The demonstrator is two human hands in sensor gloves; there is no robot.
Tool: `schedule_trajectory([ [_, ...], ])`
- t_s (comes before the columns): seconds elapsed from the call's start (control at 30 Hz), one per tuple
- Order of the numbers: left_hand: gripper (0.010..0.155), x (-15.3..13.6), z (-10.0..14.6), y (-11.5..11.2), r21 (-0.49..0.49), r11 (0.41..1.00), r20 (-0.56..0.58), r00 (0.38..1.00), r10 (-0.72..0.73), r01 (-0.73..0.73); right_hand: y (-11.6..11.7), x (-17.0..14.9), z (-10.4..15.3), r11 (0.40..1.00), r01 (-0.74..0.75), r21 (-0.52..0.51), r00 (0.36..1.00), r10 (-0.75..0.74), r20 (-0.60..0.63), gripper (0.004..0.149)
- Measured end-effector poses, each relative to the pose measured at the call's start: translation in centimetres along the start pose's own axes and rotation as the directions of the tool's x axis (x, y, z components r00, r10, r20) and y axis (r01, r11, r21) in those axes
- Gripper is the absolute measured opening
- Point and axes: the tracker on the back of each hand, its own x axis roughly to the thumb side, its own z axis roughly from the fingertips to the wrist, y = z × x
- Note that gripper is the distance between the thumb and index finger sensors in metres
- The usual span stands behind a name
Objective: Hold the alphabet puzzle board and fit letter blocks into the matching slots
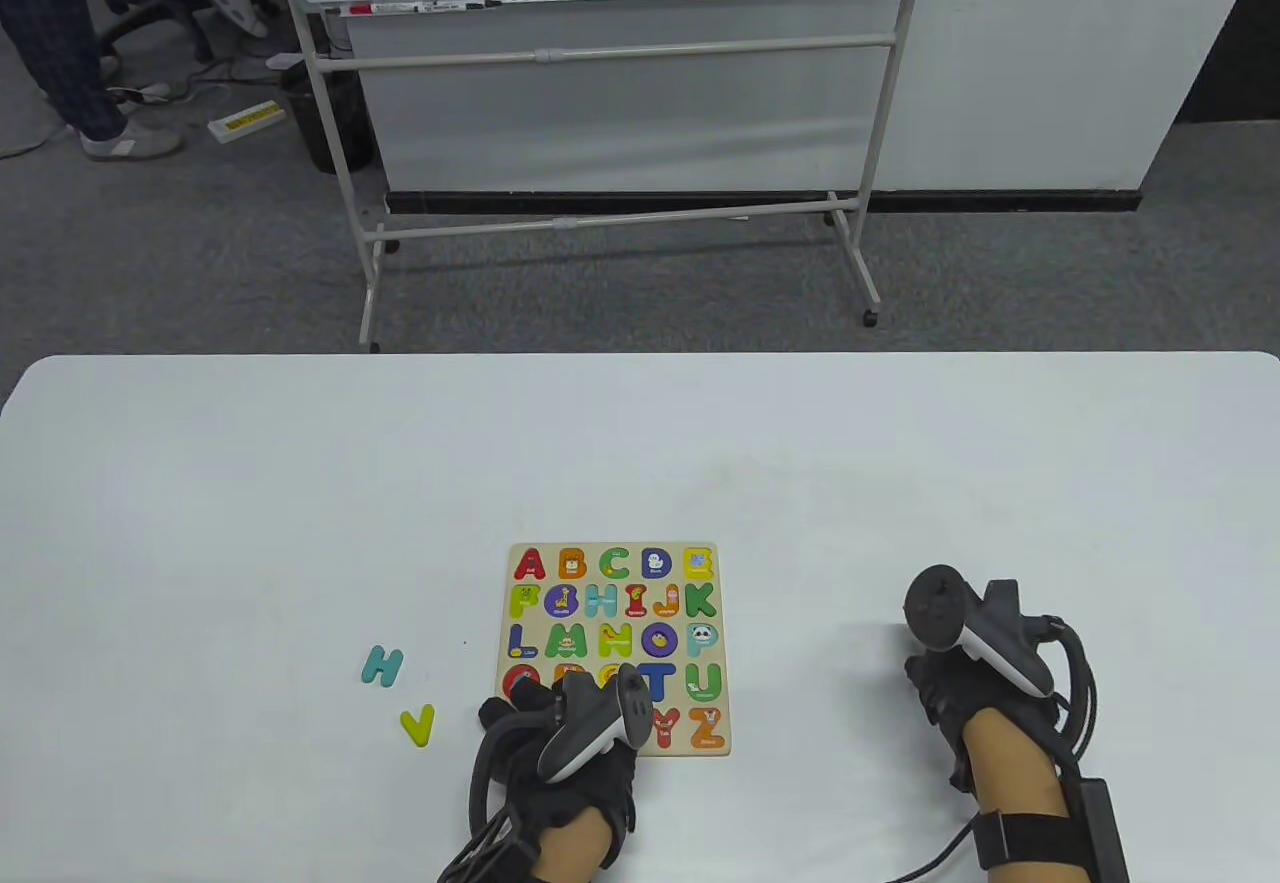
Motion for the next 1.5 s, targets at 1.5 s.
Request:
schedule_trajectory([
  [1.5, 0.084, 0.0, 0.1, 0.0, 0.001, 1.000, -0.004, 1.000, -0.004, 0.004, 1.9, 11.8, -0.7, 0.970, 0.017, -0.241, 0.881, 0.100, 0.463, 0.058],
])
